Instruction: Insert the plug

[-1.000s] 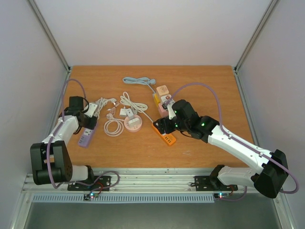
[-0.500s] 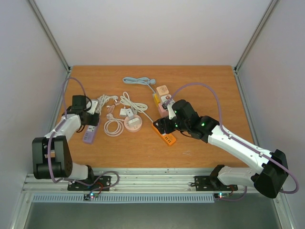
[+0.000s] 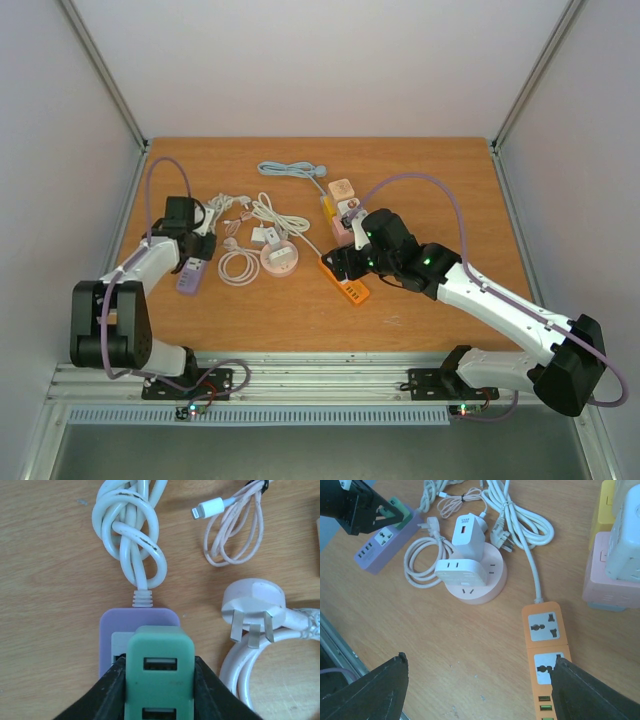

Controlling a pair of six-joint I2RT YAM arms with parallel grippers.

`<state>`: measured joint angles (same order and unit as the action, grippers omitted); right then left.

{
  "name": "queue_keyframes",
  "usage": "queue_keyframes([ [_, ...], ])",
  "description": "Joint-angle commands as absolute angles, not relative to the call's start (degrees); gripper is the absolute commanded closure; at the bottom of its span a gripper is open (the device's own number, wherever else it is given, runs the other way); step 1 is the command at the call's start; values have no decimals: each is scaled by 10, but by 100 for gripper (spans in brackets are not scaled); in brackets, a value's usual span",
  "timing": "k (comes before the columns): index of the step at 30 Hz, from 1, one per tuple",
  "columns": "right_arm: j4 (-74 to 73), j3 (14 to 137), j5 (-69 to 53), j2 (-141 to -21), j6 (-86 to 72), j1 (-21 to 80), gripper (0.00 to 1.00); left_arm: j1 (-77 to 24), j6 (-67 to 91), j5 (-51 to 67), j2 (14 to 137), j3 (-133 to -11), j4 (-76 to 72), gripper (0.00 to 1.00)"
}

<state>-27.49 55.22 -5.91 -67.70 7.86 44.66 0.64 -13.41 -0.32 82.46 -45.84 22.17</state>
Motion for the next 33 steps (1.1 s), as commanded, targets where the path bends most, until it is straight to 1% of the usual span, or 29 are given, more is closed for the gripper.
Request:
queue_keyframes([
  [1,-275,555,-51,-668,83,445,22,6,-126,4,785,-458,227,66],
  [2,-274,555,-51,-669,83,444,22,6,-126,14,778,-463,230,61],
  [3,-273,556,-52,-669,83,445,22,6,-127,18,773,-468,233,58],
  [8,-272,557,-58,-671,83,444,22,6,-133,29,764,-487,253,50],
  [14,-273,557,-55,-672,84,445,22,8,-142,25,782,-487,264,54],
  [21,-273,557,-54,-674,84,445,22,7,-152,3,806,-482,265,56],
  [24,-273,557,-54,-675,84,444,22,7,-155,9,814,-480,261,64],
  [30,-274,556,-50,-674,85,445,22,8,-170,20,842,-481,277,91],
  [31,-274,556,-50,-675,85,445,22,7,-172,19,846,-480,279,94],
  [33,-274,556,-51,-674,85,445,22,7,-176,16,854,-476,283,97],
])
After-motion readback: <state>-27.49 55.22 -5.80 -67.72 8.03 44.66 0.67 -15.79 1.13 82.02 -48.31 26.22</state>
